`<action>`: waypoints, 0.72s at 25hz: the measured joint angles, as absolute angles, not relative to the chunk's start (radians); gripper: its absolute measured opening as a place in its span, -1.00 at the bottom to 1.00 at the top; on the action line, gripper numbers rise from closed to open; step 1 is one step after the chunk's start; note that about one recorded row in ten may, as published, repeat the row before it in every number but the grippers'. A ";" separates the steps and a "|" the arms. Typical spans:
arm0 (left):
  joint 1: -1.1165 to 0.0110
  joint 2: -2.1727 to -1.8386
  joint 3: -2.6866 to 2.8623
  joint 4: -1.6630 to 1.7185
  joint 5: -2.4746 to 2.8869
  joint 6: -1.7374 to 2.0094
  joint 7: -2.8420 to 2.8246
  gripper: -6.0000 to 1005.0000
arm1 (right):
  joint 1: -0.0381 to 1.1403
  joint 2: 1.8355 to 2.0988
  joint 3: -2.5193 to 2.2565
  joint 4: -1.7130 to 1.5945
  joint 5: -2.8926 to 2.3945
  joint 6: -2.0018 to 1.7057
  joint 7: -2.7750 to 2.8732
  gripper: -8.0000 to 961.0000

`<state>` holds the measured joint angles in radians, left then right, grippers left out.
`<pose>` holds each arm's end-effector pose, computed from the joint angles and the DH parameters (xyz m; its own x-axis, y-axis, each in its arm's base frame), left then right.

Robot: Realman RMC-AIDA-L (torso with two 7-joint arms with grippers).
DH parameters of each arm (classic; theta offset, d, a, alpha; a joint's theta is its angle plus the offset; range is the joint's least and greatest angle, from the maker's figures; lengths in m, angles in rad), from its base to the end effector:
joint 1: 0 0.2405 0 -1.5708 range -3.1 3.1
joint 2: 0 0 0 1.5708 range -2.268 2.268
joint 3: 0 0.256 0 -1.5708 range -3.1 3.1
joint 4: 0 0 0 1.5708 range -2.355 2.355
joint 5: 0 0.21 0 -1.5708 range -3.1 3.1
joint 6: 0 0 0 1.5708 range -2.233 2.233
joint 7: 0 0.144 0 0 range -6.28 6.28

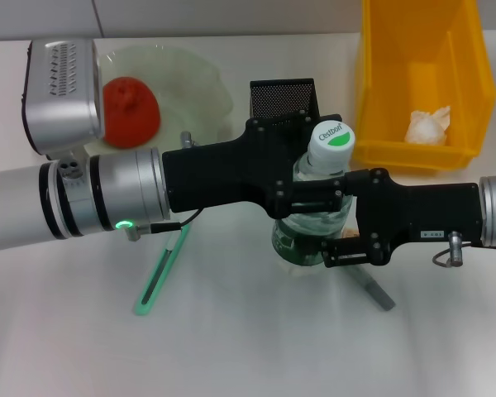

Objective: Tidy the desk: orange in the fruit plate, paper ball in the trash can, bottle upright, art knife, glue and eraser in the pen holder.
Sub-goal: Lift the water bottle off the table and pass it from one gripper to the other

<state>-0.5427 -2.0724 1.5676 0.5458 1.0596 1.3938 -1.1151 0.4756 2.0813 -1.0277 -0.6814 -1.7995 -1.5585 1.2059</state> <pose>-0.1716 0.3159 -0.0699 0.6900 0.1394 0.7102 0.2225 -0.9746 -0.0249 0.2387 0.3085 -0.0310 0.8711 -0.1403 -0.4707 -0.2051 -0.9747 -0.0891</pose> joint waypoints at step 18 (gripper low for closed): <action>-0.526 -2.074 1.570 0.550 1.049 1.383 -1.090 0.14 | 0.474 2.080 -1.028 -0.690 -1.804 -1.556 1.218 0.56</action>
